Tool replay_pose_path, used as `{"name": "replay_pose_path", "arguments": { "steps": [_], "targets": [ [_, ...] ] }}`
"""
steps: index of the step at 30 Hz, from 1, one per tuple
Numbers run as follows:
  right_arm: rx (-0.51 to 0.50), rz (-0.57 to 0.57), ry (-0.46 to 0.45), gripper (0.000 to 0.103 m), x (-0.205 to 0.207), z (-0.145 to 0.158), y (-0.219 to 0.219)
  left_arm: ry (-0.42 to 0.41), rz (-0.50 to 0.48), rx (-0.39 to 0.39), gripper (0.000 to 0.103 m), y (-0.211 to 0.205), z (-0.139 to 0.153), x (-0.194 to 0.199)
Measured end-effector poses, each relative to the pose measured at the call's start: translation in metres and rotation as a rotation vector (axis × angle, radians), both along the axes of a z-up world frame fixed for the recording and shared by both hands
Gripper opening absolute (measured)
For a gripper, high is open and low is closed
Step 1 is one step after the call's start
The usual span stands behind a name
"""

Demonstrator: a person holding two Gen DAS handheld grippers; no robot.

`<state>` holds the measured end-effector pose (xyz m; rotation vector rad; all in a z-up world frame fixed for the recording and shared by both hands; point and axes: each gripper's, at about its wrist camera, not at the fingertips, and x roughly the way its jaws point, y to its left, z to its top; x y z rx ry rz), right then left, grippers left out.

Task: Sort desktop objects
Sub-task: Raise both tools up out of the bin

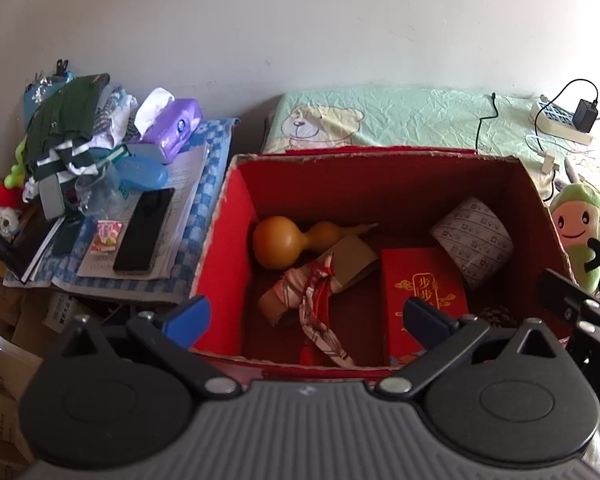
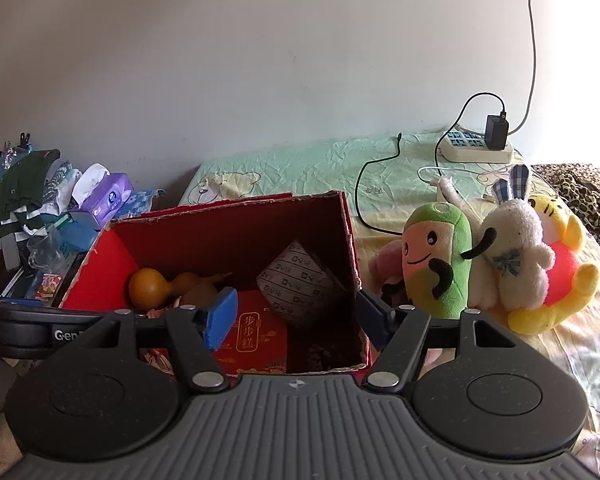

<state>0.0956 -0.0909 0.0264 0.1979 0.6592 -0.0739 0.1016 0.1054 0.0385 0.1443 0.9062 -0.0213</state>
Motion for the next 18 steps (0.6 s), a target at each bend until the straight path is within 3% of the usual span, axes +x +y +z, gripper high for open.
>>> {"name": "replay_pose_path", "arguments": {
  "steps": [18],
  "targets": [
    [-0.043,0.000,0.030,0.071,0.017,-0.011,0.002,0.014,-0.016,-0.024,0.103,0.002,-0.016,0.017]
  ]
}}
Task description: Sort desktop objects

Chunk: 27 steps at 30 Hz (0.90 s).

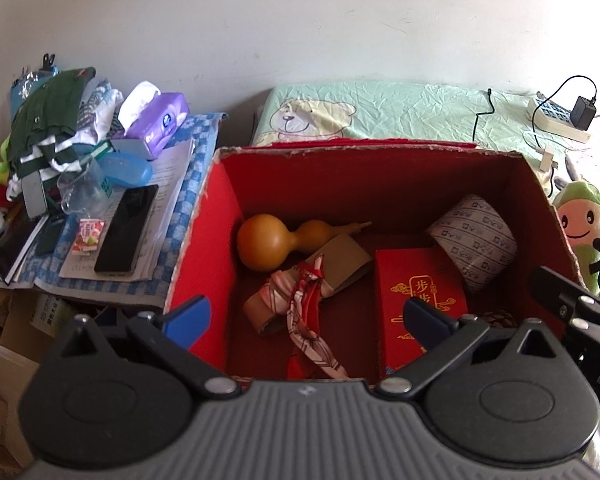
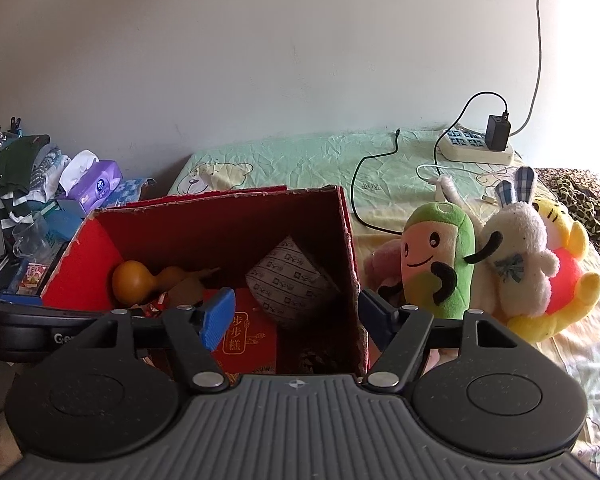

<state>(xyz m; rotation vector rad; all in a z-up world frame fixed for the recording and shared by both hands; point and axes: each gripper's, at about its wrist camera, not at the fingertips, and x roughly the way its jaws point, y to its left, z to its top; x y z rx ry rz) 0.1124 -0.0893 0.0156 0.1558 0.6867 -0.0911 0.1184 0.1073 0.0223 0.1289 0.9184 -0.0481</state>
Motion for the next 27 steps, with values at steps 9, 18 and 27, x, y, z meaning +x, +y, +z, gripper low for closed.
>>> {"name": "replay_pose_path", "arguments": {
  "steps": [9,18,27],
  "targets": [
    [0.001,0.007,0.028,0.071,0.006,-0.006,0.004,0.025,0.005,-0.020,0.103,0.004,-0.009,0.009],
    [0.011,-0.016,0.033,0.071,0.010,-0.009,0.001,0.054,-0.030,-0.052,0.102,0.003,-0.017,0.017],
    [0.005,-0.014,0.034,0.071,0.012,-0.010,0.002,0.056,-0.035,-0.054,0.102,0.003,-0.018,0.020]
  ]
}}
